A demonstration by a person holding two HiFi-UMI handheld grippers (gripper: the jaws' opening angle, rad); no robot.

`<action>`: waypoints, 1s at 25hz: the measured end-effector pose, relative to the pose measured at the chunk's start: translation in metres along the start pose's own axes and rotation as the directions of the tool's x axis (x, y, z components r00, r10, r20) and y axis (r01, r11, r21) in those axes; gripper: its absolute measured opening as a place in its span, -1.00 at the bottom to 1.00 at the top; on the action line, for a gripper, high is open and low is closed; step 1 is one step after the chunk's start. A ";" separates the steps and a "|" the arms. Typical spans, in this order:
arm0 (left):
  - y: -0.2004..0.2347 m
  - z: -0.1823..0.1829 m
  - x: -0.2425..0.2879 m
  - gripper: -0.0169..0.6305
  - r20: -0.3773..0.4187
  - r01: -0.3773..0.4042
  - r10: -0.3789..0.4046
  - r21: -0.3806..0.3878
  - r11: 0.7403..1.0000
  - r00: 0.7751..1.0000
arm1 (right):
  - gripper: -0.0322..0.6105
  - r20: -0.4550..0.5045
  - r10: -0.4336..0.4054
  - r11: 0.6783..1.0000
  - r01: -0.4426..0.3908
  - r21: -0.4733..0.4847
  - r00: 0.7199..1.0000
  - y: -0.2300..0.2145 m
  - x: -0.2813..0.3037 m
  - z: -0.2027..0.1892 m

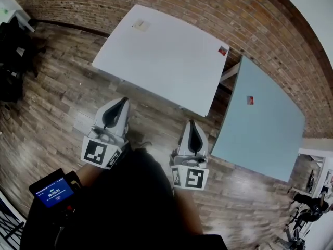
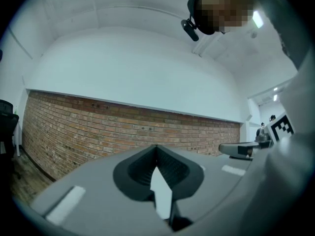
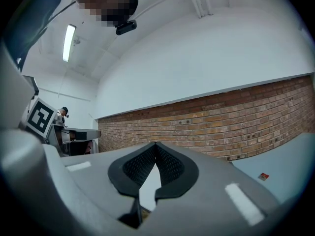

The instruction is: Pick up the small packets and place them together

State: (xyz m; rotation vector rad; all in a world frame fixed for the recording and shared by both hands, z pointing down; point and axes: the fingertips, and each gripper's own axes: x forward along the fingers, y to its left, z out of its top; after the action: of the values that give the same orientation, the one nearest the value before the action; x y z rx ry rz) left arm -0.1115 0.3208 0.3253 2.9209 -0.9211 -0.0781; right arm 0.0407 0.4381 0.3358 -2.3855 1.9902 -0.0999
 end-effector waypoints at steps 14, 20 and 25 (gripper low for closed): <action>0.019 -0.014 0.059 -0.95 -0.006 0.011 -0.011 -0.018 1.000 1.000 | -0.89 -0.029 -0.034 0.999 0.034 -0.010 0.999 -0.031 0.042 -0.009; 0.032 -0.018 0.101 -0.95 -0.010 0.042 -0.043 -0.034 0.999 0.999 | -0.89 -0.047 -0.053 0.998 0.052 -0.025 0.998 -0.044 0.082 -0.010; 0.047 -0.018 0.135 -0.95 -0.019 0.088 -0.089 -0.039 0.995 0.996 | -0.89 -0.046 -0.074 0.996 0.072 -0.045 0.996 -0.050 0.120 0.000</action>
State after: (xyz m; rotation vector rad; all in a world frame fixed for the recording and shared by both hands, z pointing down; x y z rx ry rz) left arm -0.0267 0.2058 0.3439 2.9207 -0.7779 -0.0690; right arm 0.1115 0.3294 0.3429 -2.5063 1.9450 -0.1173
